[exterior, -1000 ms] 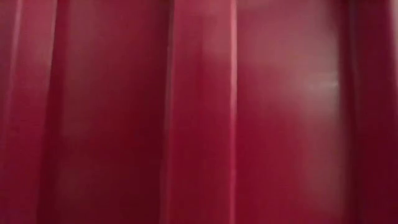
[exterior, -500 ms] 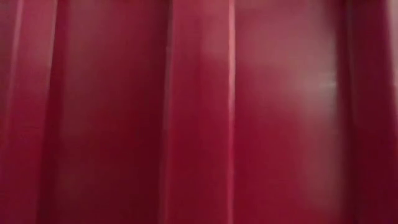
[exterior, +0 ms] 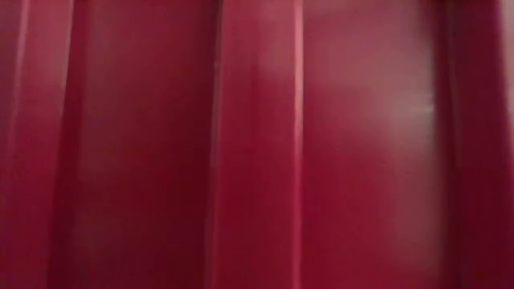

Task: Sort blocks
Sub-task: Assemble the bin divider into the red bin

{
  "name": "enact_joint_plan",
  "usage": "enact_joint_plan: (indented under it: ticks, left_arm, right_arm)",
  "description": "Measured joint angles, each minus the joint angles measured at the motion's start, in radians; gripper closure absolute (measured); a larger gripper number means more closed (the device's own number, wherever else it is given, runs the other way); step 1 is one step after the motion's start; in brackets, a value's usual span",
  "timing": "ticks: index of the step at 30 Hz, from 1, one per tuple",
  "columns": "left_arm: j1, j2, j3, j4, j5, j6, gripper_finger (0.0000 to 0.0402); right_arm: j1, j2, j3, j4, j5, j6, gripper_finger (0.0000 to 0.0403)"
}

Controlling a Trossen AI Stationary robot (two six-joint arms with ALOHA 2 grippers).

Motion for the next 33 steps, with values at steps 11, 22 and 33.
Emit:
enact_joint_plan:
  ticks: [11,22,33]
  left_arm:
    - [0.0,0.0,0.0,-0.013,0.014,-0.006,0.0401]
    - [-0.003,0.0,0.0,-0.045,0.024,-0.008,0.0401]
    - [-0.043,0.001,0.0,-0.046,-0.005,-0.022,0.0375]
  right_arm:
    - [-0.005,0.008,-0.046,0.038,-0.019,0.029,0.0403]
    - [-0.005,0.055,-0.046,0.066,-0.025,0.006,0.0403]
    - [0.012,0.038,-0.046,0.016,-0.03,0.006,0.0403]
